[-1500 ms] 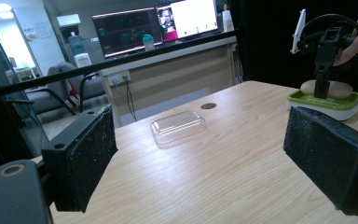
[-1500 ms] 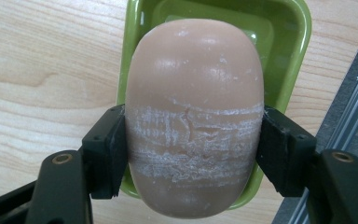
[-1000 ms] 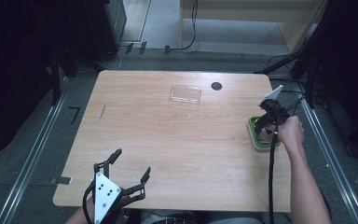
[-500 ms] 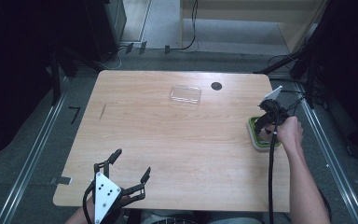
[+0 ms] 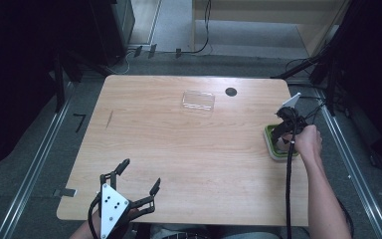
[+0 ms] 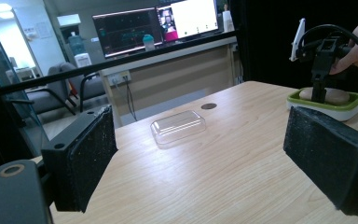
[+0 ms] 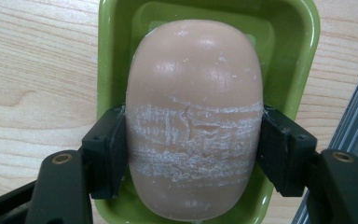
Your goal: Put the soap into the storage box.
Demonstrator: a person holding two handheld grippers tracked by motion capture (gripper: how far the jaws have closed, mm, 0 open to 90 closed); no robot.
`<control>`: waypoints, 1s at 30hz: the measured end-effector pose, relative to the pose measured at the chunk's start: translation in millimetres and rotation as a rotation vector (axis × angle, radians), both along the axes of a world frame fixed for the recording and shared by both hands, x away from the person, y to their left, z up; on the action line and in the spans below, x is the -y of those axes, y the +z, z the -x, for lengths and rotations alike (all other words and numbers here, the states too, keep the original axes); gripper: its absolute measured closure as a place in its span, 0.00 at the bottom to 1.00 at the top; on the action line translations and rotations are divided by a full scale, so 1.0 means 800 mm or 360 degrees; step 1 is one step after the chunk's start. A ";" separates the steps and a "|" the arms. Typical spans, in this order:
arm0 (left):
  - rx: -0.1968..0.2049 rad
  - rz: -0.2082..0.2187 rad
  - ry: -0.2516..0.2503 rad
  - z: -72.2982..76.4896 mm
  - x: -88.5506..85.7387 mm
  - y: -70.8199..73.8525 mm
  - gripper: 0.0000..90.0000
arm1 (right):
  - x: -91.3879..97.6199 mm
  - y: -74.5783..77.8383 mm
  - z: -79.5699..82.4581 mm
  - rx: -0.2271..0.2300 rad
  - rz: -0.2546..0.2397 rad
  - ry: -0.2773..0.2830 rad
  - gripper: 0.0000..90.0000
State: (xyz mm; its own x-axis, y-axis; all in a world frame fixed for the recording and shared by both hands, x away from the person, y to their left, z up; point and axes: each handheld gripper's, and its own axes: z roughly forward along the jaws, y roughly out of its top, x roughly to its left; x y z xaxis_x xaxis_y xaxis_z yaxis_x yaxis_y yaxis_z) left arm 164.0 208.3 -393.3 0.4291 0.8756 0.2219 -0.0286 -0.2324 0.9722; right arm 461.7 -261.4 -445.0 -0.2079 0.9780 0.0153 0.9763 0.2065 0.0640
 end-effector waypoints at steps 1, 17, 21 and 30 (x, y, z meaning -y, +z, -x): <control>0.0000 0.0000 0.0000 0.000 0.000 0.000 0.11 | 0.000 0.000 0.000 -0.0003 0.0002 -0.0001 0.37; 0.0000 -0.0001 -0.0001 0.000 0.000 0.000 0.11 | 0.001 -0.005 -0.001 -0.0020 0.0004 -0.0020 0.37; 0.0000 -0.0001 -0.0001 0.000 0.000 0.000 0.11 | 0.001 -0.005 -0.001 -0.0024 0.0002 -0.0028 0.37; 0.0000 -0.0002 -0.0002 0.000 0.000 0.000 0.11 | 0.001 -0.006 -0.001 -0.0032 0.0001 -0.0025 0.37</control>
State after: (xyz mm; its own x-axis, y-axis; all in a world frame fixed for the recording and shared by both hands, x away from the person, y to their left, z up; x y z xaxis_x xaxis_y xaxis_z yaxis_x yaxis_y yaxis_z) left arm 164.0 208.2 -393.4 0.4299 0.8749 0.2229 -0.0288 -0.2335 0.9719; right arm 462.6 -262.0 -449.6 -0.1919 0.9812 0.0189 0.9806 0.1909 0.0440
